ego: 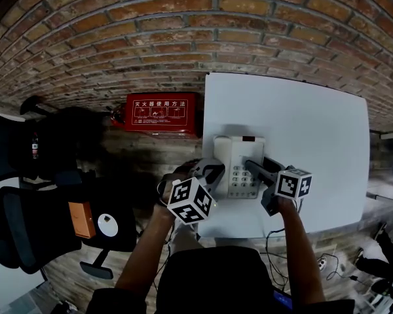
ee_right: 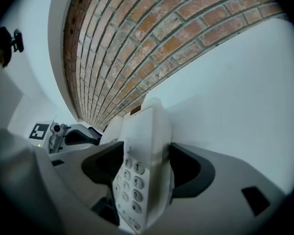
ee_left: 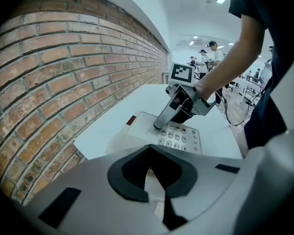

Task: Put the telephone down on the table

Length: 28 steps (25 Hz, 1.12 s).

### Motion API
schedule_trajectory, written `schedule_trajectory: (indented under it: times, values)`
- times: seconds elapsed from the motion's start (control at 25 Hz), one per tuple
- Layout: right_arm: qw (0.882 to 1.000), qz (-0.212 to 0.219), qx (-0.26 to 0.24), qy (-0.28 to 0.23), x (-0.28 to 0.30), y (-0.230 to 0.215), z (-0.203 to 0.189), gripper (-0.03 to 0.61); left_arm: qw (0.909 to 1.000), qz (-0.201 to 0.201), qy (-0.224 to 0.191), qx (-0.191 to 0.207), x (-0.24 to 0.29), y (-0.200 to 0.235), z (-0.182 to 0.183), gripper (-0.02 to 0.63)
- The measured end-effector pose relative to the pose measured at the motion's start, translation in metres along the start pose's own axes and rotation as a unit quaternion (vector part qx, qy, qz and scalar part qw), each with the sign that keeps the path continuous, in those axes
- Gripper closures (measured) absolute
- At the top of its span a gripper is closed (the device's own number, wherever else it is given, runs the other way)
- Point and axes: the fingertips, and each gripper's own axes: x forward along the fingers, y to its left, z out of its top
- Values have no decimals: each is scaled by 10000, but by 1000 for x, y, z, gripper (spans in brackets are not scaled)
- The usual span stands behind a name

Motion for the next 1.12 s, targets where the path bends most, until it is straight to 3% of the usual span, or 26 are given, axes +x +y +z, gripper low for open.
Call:
schedule_trajectory:
  times: [0.52,0.84,1.12]
  values:
    - [9996,-281,-42,-3,-14,-4,-4,301,10000,-7,15,2,1,1,-1,606]
    - [9980,-371,-469,-205,-36,16,6,301,9998,40,167,24,-2,-1,-1,606]
    - [9952,-319,-835,-411,-60,54,7,302,9987,36,-367,-350,-31,-4,15,606]
